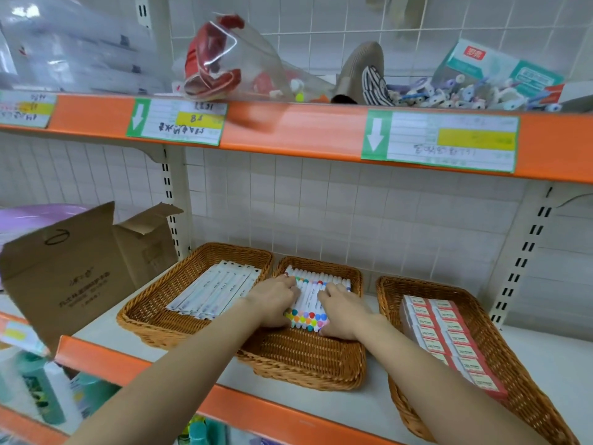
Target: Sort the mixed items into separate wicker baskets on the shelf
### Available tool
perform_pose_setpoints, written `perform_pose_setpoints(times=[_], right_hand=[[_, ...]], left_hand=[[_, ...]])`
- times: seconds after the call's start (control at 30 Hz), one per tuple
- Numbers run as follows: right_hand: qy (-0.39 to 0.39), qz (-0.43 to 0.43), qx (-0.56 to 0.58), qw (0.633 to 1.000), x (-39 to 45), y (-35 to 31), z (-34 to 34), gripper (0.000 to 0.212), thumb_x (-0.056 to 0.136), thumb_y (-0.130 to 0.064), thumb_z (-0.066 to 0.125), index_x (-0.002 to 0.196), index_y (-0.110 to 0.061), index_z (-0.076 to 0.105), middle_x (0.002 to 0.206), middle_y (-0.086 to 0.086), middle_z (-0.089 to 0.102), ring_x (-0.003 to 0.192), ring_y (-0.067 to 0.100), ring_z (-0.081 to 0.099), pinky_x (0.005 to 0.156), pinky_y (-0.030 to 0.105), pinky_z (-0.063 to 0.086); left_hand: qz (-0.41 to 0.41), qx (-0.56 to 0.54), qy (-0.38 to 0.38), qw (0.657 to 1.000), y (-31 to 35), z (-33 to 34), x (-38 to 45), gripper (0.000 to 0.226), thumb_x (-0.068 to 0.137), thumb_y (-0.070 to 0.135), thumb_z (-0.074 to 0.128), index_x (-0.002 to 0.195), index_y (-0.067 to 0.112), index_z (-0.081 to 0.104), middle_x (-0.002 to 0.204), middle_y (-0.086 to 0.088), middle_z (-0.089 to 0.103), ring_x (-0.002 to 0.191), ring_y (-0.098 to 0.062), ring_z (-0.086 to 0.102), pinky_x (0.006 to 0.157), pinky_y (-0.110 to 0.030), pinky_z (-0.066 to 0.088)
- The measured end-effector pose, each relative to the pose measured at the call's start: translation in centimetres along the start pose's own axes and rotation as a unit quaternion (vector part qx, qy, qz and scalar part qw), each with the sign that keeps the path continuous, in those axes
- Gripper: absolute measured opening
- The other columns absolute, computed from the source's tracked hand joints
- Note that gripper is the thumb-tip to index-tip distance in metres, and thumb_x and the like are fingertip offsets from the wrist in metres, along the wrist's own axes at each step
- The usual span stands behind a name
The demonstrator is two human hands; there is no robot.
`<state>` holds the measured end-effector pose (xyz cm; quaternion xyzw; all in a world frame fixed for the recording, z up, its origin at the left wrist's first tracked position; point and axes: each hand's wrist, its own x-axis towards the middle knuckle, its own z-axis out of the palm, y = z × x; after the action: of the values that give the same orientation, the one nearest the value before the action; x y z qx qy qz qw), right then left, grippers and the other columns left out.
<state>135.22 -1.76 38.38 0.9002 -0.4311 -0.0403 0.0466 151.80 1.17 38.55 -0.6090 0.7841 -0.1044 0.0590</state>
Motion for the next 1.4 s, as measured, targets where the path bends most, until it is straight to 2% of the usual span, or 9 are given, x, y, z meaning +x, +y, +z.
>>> perform_pose_setpoints(times=[0.13, 0.2, 0.27, 0.37, 0.5, 0.67, 0.8, 1.0, 1.4], right_hand=[[-0.025, -0.005, 0.01, 1.0, -0.1, 0.2, -0.3, 0.073, 0.089, -0.036, 0.064, 0.147, -0.014, 0.028, 0.151, 0.011, 0.025, 0.139, 0.026, 0.026, 0.108, 0.038, 0.035], [-0.049, -0.01, 0.038, 0.998, -0.3, 0.6, -0.6, 0.07, 0.09, -0.024, 0.062, 0.15, -0.014, 0.027, 0.151, 0.01, 0.024, 0.141, 0.025, 0.023, 0.112, 0.036, 0.031], [-0.056, -0.015, 0.058, 0.997, -0.4, 1.2, -0.9, 0.065, 0.092, -0.012, 0.057, 0.15, -0.014, 0.028, 0.151, 0.008, 0.026, 0.141, 0.024, 0.024, 0.113, 0.034, 0.029], [-0.052, -0.018, 0.063, 0.997, -0.5, 1.6, -1.2, 0.061, 0.094, -0.016, 0.057, 0.149, -0.016, 0.031, 0.149, 0.007, 0.03, 0.138, 0.023, 0.029, 0.111, 0.033, 0.03], [-0.035, -0.01, 0.053, 0.998, -0.5, 1.0, -1.2, 0.059, 0.094, -0.031, 0.059, 0.146, -0.015, 0.036, 0.145, 0.007, 0.035, 0.134, 0.022, 0.033, 0.108, 0.034, 0.034], [0.004, 0.01, 0.041, 0.999, -0.2, 0.4, -0.7, 0.049, 0.094, -0.026, 0.059, 0.14, -0.015, 0.044, 0.139, 0.007, 0.042, 0.129, 0.022, 0.039, 0.103, 0.034, 0.04], [0.013, 0.02, 0.045, 0.999, -0.7, 0.6, -0.8, 0.048, 0.094, -0.033, 0.058, 0.136, -0.014, 0.046, 0.137, 0.008, 0.044, 0.127, 0.022, 0.04, 0.101, 0.034, 0.041], [0.033, 0.006, 0.034, 0.999, -1.9, 0.8, -0.8, 0.045, 0.097, -0.03, 0.051, 0.138, -0.014, 0.045, 0.139, 0.008, 0.044, 0.129, 0.023, 0.039, 0.104, 0.036, 0.037], [0.004, 0.051, 0.032, 0.998, -10.4, 12.0, -2.2, 0.05, 0.104, -0.032, 0.033, 0.149, -0.012, 0.031, 0.154, 0.007, 0.029, 0.14, 0.024, 0.027, 0.115, 0.035, 0.025]], left_hand=[[0.0, -0.016, -0.009, 1.0, -0.2, 0.2, 0.2, 0.062, 0.087, 0.039, 0.065, 0.139, 0.013, 0.046, 0.137, -0.005, 0.047, 0.126, -0.021, 0.043, 0.104, -0.036, 0.041], [0.009, -0.037, -0.014, 0.999, -0.7, 0.0, 0.0, 0.06, 0.087, 0.037, 0.066, 0.138, 0.012, 0.048, 0.138, -0.004, 0.046, 0.128, -0.021, 0.042, 0.105, -0.035, 0.04], [0.017, -0.052, -0.018, 0.998, -1.2, -0.3, -0.2, 0.05, 0.088, 0.03, 0.066, 0.132, 0.011, 0.054, 0.136, -0.003, 0.048, 0.126, -0.02, 0.043, 0.103, -0.034, 0.041], [0.016, -0.056, -0.009, 0.998, -1.8, -0.3, -0.2, 0.029, 0.088, 0.017, 0.063, 0.116, 0.01, 0.062, 0.129, -0.004, 0.052, 0.121, -0.021, 0.048, 0.096, -0.034, 0.045], [0.025, -0.075, -0.003, 0.997, -0.9, -0.5, -0.1, 0.042, 0.089, 0.022, 0.064, 0.128, 0.009, 0.056, 0.136, -0.005, 0.049, 0.124, -0.021, 0.046, 0.1, -0.034, 0.044], [0.02, -0.076, 0.013, 0.997, 0.1, -0.3, 0.6, 0.037, 0.09, 0.026, 0.063, 0.123, 0.009, 0.057, 0.129, -0.006, 0.051, 0.116, -0.022, 0.049, 0.091, -0.032, 0.045], [0.028, -0.105, 0.03, 0.994, 0.6, -0.1, 0.7, 0.049, 0.089, 0.038, 0.063, 0.13, 0.013, 0.054, 0.13, -0.003, 0.05, 0.118, -0.02, 0.048, 0.094, -0.034, 0.048], [0.017, -0.062, 0.042, 0.997, 2.6, -0.9, 1.1, 0.046, 0.089, 0.026, 0.062, 0.132, 0.012, 0.053, 0.129, -0.006, 0.051, 0.12, -0.023, 0.048, 0.094, -0.032, 0.045], [0.054, -0.011, 0.098, 0.994, 13.1, -6.5, 5.0, 0.031, 0.095, 0.02, 0.044, 0.119, 0.005, 0.057, 0.125, -0.014, 0.053, 0.12, -0.031, 0.05, 0.099, -0.038, 0.042]])
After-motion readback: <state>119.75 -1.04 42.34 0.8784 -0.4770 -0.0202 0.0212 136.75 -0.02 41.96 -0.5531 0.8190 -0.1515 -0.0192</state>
